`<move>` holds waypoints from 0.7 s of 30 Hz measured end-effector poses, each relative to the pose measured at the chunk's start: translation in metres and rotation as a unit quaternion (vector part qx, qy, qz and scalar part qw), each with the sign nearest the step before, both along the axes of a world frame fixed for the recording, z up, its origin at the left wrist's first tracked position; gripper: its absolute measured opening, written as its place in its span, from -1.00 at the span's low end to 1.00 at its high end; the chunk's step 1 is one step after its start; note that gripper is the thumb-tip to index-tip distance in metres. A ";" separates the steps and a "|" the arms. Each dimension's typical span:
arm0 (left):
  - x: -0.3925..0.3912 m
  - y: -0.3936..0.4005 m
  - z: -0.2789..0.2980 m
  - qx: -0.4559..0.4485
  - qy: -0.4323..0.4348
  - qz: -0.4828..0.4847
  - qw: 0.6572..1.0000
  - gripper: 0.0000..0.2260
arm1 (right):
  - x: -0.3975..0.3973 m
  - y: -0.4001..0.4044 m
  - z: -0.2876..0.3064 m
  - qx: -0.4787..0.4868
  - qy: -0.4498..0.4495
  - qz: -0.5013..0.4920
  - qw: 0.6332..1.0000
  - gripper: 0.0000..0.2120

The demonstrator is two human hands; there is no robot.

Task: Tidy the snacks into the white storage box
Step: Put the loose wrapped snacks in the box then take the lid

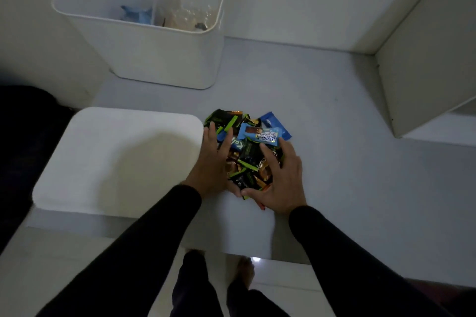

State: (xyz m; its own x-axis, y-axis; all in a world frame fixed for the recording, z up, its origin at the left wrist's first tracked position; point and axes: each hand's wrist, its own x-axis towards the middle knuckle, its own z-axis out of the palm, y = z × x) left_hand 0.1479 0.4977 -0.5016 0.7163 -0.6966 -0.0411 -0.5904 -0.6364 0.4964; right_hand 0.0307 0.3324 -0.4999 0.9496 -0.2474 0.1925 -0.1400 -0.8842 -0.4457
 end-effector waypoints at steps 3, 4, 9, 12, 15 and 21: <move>0.019 -0.015 0.006 0.099 0.006 0.014 0.995 0.37 | 0.015 -0.012 -0.003 0.000 0.007 -0.003 1.000 -0.04; 0.025 -0.019 0.007 0.125 0.010 0.014 0.992 0.39 | 0.020 -0.016 -0.003 0.001 0.008 -0.005 1.000 -0.04; 0.046 -0.044 0.002 0.133 -0.018 -0.040 0.990 0.36 | 0.045 -0.036 -0.007 0.006 0.010 -0.024 1.000 -0.10; 0.054 -0.058 -0.008 0.069 -0.068 -0.059 0.994 0.22 | 0.055 -0.045 -0.010 -0.002 0.002 -0.043 0.999 -0.18; 0.062 -0.067 -0.016 0.000 -0.117 -0.062 0.991 0.05 | 0.062 -0.053 -0.011 -0.011 -0.019 -0.058 0.998 -0.25; 0.068 -0.073 -0.027 -0.132 -0.173 -0.052 0.975 -0.25 | 0.071 -0.059 -0.009 -0.032 -0.011 -0.074 0.997 -0.39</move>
State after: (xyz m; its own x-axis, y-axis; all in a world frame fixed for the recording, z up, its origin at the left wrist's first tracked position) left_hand 0.2157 0.4247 -0.5288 0.5814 -0.7194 0.3800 -0.8053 -0.4421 0.3951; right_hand 0.1019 0.2732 -0.5093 0.8993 -0.3706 0.2324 -0.2617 -0.8815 -0.3931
